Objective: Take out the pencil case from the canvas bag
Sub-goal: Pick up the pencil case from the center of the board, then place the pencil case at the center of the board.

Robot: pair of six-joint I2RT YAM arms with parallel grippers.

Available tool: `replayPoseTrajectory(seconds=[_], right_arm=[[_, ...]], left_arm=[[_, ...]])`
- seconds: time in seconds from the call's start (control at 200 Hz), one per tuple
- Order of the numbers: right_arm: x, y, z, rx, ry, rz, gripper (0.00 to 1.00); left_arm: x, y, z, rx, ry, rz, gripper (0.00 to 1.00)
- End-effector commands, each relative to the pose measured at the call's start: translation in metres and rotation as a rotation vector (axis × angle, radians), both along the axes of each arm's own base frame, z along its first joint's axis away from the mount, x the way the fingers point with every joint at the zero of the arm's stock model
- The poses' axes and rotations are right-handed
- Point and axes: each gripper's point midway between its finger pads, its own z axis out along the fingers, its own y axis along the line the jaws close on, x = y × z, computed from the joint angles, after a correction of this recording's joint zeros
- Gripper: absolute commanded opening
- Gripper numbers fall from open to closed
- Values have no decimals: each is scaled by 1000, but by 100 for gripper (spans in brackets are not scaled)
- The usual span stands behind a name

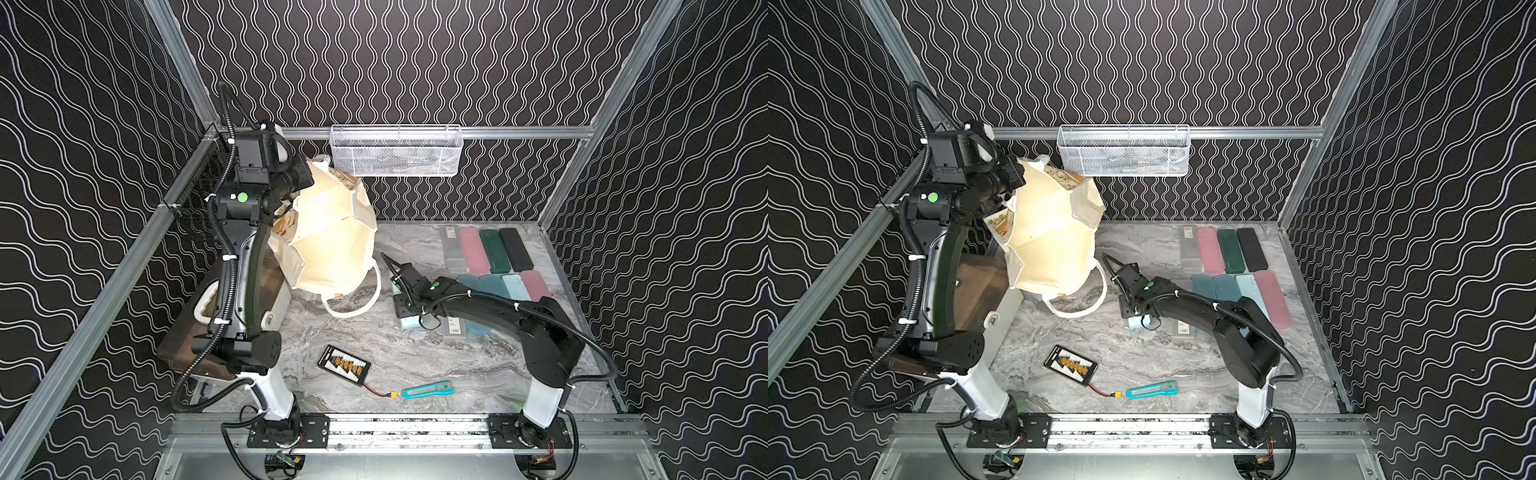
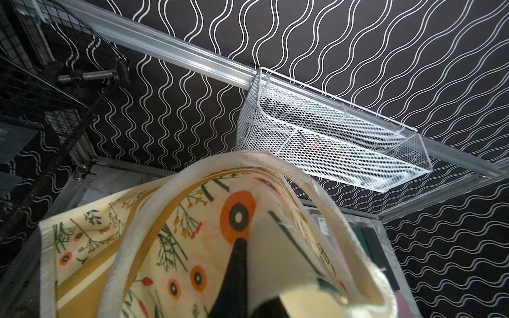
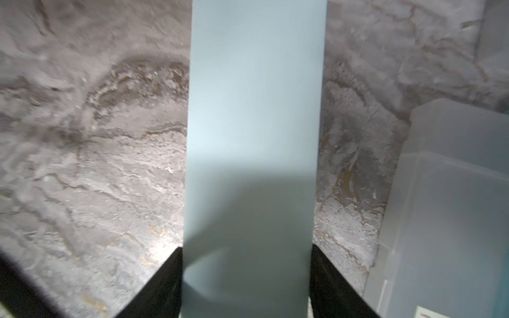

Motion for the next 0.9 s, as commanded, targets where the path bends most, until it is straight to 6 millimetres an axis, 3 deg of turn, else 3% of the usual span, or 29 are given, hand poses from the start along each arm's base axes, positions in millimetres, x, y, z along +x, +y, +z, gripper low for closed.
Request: replayPoseTrajectory(seconds=[0.0, 0.195, 0.44, 0.676, 0.751, 0.771, 0.871, 0.896], right_arm=[[-1, -10, 21, 28, -31, -4, 64], [13, -48, 44, 22, -78, -56, 63], [62, -88, 55, 39, -91, -121, 62], [118, -105, 41, 10, -56, -138, 62], [131, -99, 36, 0, -54, -122, 62], [140, -111, 35, -4, -54, -144, 62], [162, -113, 33, -14, -62, -144, 62], [167, -114, 21, -28, -41, -143, 62]], left_arm=[[-1, -9, 23, -64, -98, -40, 0], [-5, -20, 9, -125, -61, -88, 0], [-8, -55, -22, -110, 21, -157, 0], [-15, -77, -54, -94, 86, -185, 0], [-17, -81, -64, -90, 107, -189, 0], [-18, -82, -65, -91, 110, -191, 0], [-19, -87, -77, -87, 132, -199, 0], [-19, -88, -80, -85, 141, -200, 0]])
